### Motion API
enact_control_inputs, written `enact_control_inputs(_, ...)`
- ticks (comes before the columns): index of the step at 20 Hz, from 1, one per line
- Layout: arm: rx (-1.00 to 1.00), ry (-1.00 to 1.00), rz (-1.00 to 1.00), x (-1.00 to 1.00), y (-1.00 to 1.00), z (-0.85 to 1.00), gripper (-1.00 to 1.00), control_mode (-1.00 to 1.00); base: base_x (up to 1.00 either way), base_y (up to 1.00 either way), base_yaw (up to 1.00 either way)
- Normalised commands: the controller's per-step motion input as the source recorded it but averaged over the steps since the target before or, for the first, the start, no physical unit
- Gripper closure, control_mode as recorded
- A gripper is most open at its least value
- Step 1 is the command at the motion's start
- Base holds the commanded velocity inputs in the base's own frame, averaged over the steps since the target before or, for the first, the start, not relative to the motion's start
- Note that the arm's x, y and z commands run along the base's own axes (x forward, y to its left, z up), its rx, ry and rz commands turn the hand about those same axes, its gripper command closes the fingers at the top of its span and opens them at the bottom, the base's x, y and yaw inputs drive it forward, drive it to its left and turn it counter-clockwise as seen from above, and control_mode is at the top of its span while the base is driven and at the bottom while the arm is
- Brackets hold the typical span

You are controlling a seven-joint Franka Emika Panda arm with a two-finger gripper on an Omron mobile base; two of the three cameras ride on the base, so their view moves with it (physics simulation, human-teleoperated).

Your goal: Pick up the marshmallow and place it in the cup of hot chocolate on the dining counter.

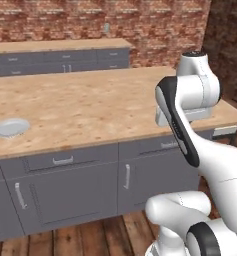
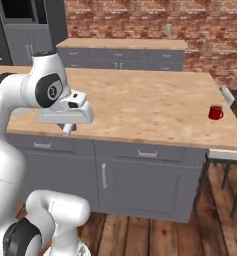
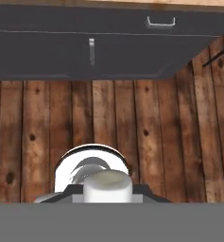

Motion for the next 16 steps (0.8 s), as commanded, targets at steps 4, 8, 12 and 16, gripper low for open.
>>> enact_control_inputs(4,0.0,0.0,0.0,0.0,0.0,0.0,1.0,1.0,0.02,-1.0,0.02)
enact_control_inputs(8,0.0,0.0,0.0,0.0,0.0,0.0,1.0,1.0,0.0,-1.0,0.02)
enact_control_inputs(12,0.0,0.0,0.0,0.0,0.0,0.0,1.0,1.0,0.0,-1.0,0.27)
enact_control_inputs(16,0.0,0.0,0.0,0.0,0.0,0.0,1.0,1.0,-0.05,-0.9,0.7)
